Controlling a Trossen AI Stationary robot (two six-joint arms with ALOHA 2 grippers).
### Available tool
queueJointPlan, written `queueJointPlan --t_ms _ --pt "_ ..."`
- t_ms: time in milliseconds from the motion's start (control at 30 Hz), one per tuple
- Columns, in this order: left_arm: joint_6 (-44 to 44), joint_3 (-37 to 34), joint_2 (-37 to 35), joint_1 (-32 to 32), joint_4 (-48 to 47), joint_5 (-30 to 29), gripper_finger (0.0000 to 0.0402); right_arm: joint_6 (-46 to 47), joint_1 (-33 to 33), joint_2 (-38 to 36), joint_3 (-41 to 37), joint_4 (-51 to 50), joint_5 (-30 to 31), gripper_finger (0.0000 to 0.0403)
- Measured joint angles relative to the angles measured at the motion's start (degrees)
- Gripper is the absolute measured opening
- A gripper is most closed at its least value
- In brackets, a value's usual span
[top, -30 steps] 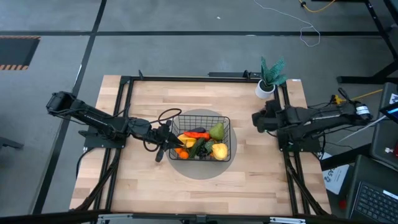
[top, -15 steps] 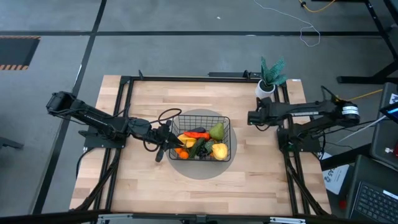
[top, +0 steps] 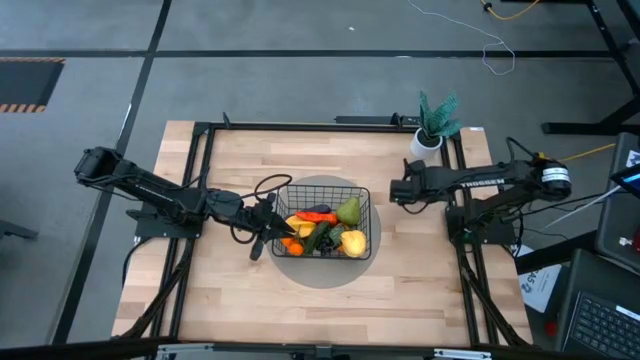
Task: Build produce basket
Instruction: Put the pomegranate into the black wire basket
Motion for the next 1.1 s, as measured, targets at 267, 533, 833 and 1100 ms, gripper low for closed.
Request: queueJointPlan --t_ms 267,533,833,1100 --pt "0.0 0.0 0.0 0.0 0.0 0.0 0.0047 -4.9 6.2 0.1 6.2 7.9 -12.0 0.0124" --pt "0.0 0.0 0.0 0.0 0.0 0.0 0.0050 -10.5 10.6 0.1 8.3 10.3 -11.1 0.0124" --pt "0.0 0.0 0.0 0.0 0.0 0.0 0.0047 -7.2 13.9 0.1 5.7 9.3 -16.0 0.0124" --pt "0.0 0.0 0.0 0.0 0.0 0.0 0.0046 -7.9 17.2 0.1 5.5 9.5 -11.9 0.0124"
